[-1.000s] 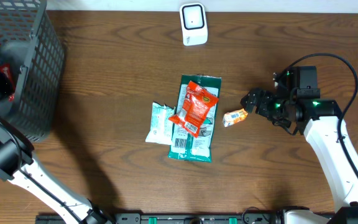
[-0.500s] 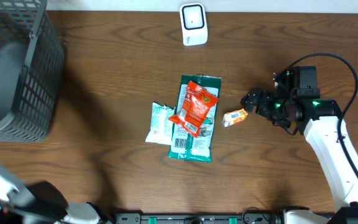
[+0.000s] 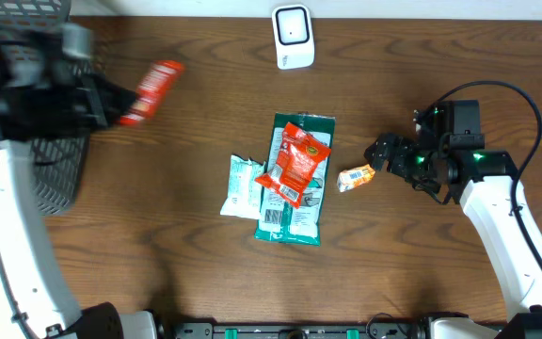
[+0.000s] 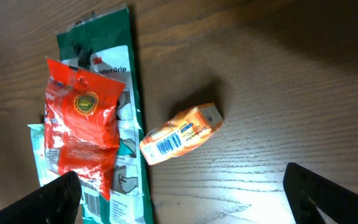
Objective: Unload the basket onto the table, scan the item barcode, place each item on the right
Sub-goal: 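Carry the Nescafe stick out and lower it beside the pale pouch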
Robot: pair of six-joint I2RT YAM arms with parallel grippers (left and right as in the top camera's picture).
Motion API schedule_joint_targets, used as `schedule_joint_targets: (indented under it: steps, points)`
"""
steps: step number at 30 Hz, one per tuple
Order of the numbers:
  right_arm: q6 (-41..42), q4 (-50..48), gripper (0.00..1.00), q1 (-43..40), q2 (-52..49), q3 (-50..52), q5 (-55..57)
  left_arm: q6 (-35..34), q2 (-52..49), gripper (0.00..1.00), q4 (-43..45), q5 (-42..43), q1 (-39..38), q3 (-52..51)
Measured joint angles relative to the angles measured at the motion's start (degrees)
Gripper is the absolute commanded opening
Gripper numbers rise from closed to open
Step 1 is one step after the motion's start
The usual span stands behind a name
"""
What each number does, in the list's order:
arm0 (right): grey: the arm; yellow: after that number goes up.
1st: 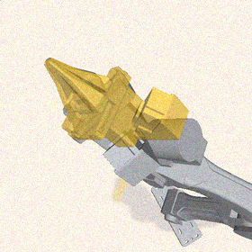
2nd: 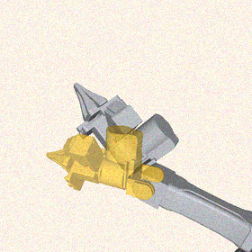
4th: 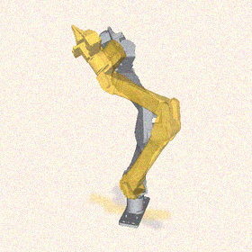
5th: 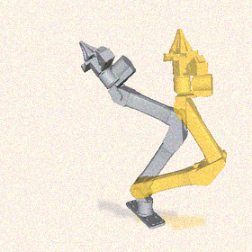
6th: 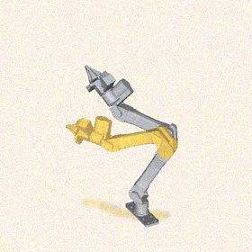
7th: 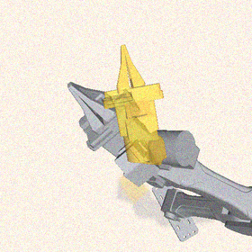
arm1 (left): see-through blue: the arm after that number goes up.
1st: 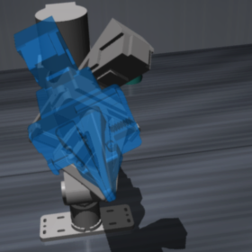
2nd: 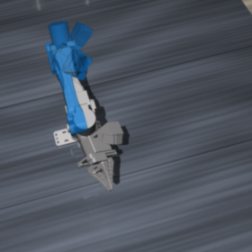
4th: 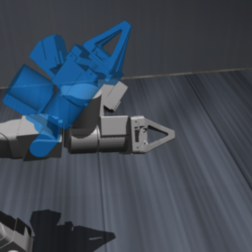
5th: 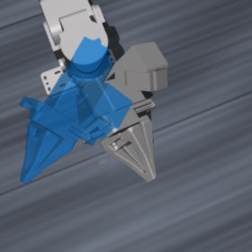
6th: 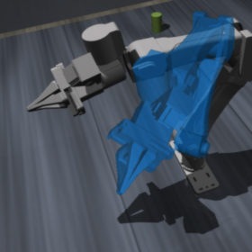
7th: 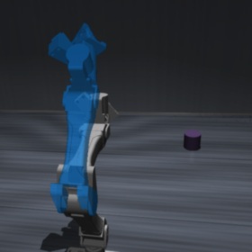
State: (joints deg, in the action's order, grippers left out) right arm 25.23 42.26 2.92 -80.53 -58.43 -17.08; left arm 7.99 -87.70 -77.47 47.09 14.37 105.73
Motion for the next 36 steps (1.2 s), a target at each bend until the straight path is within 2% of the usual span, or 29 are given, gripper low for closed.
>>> schedule_joint_targets:
  steps: [4, 7, 10, 13, 21, 24, 27, 28, 29, 30, 32, 36]
  points:
    - [0.0, 0.0, 0.99, 0.0, 0.0, 0.0, 0.0, 1.8, -0.1, 0.07, 4.5, 1.0, -9.7, -8.7]
    - [0.0, 0.0, 0.99, 0.0, 0.0, 0.0, 0.0, 2.6, -0.5, 0.07, 11.5, 0.7, -16.1, -16.5]
    - [0.0, 0.0, 0.99, 0.0, 0.0, 0.0, 0.0, 2.6, -1.0, 0.07, 17.4, -3.3, -21.5, -22.6]
    - [0.0, 0.0, 0.99, 0.0, 0.0, 0.0, 0.0, 1.6, -1.2, 0.07, 20.9, -11.2, -26.3, -25.7]
    - [0.0, 0.0, 0.99, 0.0, 0.0, 0.0, 0.0, -1.9, -1.2, 0.07, 24.9, -42.6, -39.9, -26.8]
    - [0.0, 0.0, 0.99, 0.0, 0.0, 0.0, 0.0, -2.7, -1.2, 0.08, 26.6, -51.2, -44.3, -27.7]
    - [0.0, 0.0, 0.99, 0.0, 0.0, 0.0, 0.0, -5.4, -1.2, 0.15, 26.1, -58.8, -47.1, -28.7]
    - [0.0, 0.0, 0.99, 0.0, 0.0, 0.0, 0.0, -6.3, -1.2, 0.51, 25.7, -60.5, -47.3, -28.9]
    - [0.0, 0.0, 0.99, 0.0, 0.0, 0.0, 0.0, -7.0, -1.2, 0.57, 25.1, -62.1, -47.3, -29.1]
    - [0.0, 0.0, 0.99, 0.0, 0.0, 0.0, 0.0, -7.8, -1.2, 0.59, 24.5, -62.9, -47.0, -29.2]
    - [0.0, 0.0, 0.99, 0.0, 0.0, 0.0, 0.0, -9.2, -1.2, 0.68, 22.6, -63.8, -46.1, -29.3]
    - [0.0, 0.0, 0.99, 0.0, 0.0, 0.0, 0.0, -10.4, -1.2, 0.69, 16.3, -60.5, -42.2, -29.4]
